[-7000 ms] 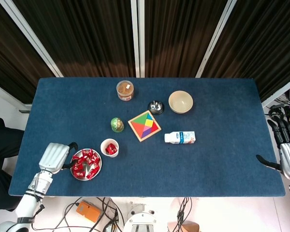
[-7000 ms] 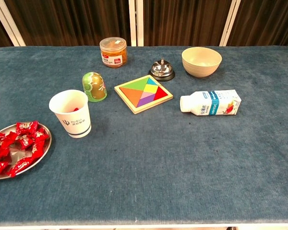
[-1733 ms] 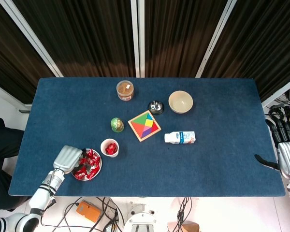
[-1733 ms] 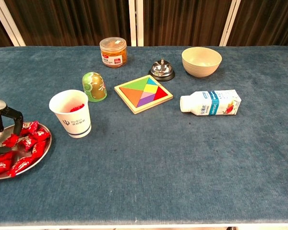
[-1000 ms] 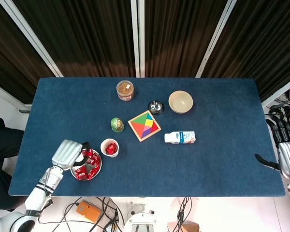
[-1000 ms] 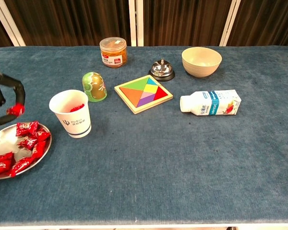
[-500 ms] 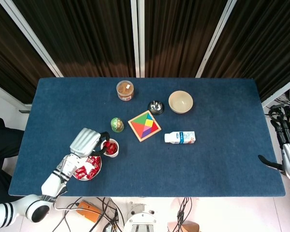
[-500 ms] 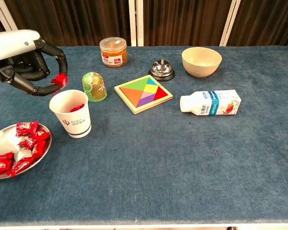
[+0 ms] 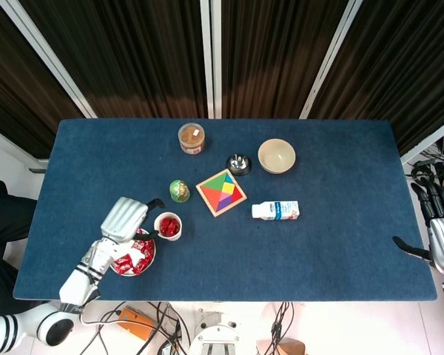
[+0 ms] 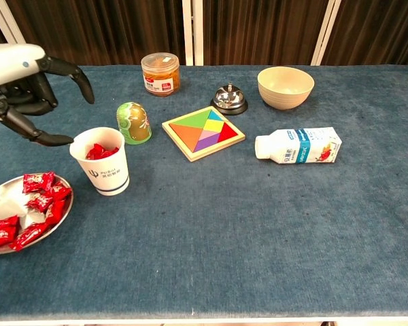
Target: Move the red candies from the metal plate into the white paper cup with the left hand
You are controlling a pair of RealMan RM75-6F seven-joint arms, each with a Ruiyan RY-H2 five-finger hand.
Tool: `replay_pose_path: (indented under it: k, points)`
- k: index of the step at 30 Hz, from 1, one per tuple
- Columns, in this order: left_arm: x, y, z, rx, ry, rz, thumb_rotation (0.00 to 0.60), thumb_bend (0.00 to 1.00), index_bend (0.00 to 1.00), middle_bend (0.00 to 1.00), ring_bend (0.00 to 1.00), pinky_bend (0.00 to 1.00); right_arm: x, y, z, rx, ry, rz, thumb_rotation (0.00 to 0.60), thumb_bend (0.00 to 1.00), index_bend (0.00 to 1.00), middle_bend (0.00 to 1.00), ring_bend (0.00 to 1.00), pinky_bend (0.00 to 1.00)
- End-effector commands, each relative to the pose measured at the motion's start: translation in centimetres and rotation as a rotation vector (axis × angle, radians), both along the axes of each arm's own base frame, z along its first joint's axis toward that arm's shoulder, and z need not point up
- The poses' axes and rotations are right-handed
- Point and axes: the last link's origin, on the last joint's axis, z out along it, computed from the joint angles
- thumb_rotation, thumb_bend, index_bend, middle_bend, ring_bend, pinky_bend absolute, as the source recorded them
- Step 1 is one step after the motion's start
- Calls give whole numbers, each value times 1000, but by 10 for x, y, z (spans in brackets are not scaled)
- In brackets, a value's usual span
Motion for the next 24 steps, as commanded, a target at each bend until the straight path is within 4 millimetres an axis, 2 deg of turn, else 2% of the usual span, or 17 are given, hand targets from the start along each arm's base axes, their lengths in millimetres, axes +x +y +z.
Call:
replay_pose_path:
  k: [1, 5, 8, 16, 24]
  points:
    - [-10, -13, 14, 28, 7, 10, 600, 132, 342, 939, 948, 944, 1, 0, 0, 0, -2, 4, 600, 236, 0, 32, 0, 76]
    - [-29, -31, 25, 31, 40, 47, 600, 156, 388, 939, 947, 944, 3, -1, 0, 1, 1, 15, 600, 236, 0, 32, 0, 76]
    - [-40, -43, 25, 21, 64, 67, 600, 155, 412, 939, 946, 944, 3, -1, -1, 7, 1, 15, 600, 236, 0, 32, 0, 76]
    - [-65, -67, -2, -62, 167, 113, 600, 151, 425, 939, 946, 944, 4, -2, -4, 16, 1, 20, 600, 236, 0, 32, 0, 76]
    - [-72, -78, -24, -99, 201, 153, 600, 140, 425, 939, 946, 944, 4, 0, -4, 15, 2, 18, 600, 236, 0, 32, 0, 76]
